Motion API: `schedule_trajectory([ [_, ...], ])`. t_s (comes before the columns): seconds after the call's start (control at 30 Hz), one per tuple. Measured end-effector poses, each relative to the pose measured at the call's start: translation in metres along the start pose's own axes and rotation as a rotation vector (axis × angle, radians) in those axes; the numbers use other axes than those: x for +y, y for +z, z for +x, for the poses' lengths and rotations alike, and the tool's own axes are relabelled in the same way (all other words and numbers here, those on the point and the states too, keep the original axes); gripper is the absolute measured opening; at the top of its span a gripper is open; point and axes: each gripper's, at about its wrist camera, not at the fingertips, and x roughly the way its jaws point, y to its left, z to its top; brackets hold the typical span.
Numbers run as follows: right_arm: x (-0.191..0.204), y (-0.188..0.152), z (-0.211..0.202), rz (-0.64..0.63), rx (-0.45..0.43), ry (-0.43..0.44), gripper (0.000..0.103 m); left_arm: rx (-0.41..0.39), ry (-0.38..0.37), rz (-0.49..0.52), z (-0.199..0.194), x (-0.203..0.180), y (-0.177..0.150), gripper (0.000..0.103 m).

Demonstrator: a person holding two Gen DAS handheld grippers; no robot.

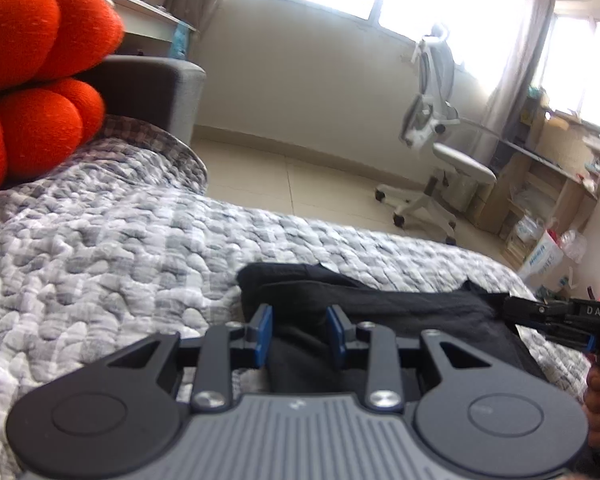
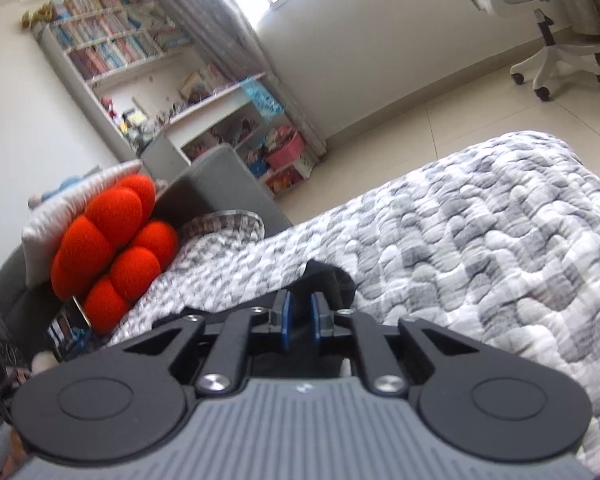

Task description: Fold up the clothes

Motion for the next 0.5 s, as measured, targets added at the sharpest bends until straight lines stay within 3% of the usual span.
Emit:
schedule_trajectory([
  [0.13, -0.002, 0.000, -0.005, 0.015, -0.041, -0.010, 0.020, 0.003, 0.067, -0.070, -0.001, 0.010, 0.001, 0.037],
  [0.23, 0.000, 0.000, -0.006, 0.003, -0.060, -0.037, 0.021, 0.009, 0.082, -0.029, -0.001, 0.004, 0.001, 0.037],
  [0.37, 0.003, 0.000, -0.004, -0.014, -0.062, -0.074, 0.036, 0.017, 0.089, -0.001, 0.001, 0.001, 0.000, 0.036],
  [0.43, 0.008, -0.001, -0.001, -0.046, -0.053, -0.091, 0.037, 0.018, 0.086, -0.001, 0.001, 0.002, 0.000, 0.036],
  [0.5, 0.010, -0.002, -0.001, -0.062, -0.053, -0.099, 0.037, 0.019, 0.083, 0.009, 0.002, 0.000, 0.000, 0.024],
])
